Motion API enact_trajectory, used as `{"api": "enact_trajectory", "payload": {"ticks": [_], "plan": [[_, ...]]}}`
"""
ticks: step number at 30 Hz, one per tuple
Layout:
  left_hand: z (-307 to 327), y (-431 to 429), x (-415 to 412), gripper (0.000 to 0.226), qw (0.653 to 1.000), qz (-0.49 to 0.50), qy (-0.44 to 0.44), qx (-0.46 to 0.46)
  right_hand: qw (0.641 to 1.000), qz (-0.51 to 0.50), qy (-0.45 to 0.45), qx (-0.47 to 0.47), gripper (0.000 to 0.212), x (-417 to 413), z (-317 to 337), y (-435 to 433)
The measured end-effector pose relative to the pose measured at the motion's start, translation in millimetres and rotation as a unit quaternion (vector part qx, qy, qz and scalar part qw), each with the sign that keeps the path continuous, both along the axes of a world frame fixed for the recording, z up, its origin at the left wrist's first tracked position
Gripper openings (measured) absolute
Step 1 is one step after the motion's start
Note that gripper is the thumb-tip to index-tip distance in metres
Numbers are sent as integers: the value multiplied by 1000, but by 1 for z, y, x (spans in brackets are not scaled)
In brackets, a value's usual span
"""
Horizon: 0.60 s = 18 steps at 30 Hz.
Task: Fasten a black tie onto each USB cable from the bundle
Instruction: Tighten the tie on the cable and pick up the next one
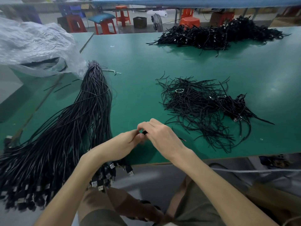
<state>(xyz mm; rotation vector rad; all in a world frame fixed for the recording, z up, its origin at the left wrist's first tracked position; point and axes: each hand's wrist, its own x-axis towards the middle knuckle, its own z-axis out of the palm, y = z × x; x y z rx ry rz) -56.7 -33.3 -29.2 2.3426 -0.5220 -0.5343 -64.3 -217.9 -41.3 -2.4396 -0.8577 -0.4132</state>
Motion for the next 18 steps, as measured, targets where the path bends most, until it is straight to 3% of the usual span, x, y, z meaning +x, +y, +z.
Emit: {"api": "enact_trajectory", "payload": {"ticks": [4, 7, 10, 12, 15, 18], "plan": [[-12, -2, 5, 34, 1000, 12, -19, -14, 998, -11, -60, 8, 17, 2, -1, -2], [-20, -5, 9, 37, 996, 59, -65, -5, 995, -39, -87, -18, 31, 7, -1, -2], [-21, -2, 15, 41, 985, 126, -114, -26, 985, -106, -132, -19, 45, 10, 1, -8], [-19, 1, 19, 43, 977, 170, -106, -66, 977, -155, -148, 26, 39, 11, 4, -16], [-16, 0, 27, 38, 960, 232, -57, -148, 969, -233, -51, 66, 25, 12, 4, -32], [-14, -6, 31, 34, 933, 275, -20, -230, 949, -297, 104, 29, 29, 11, -7, -44]]}}
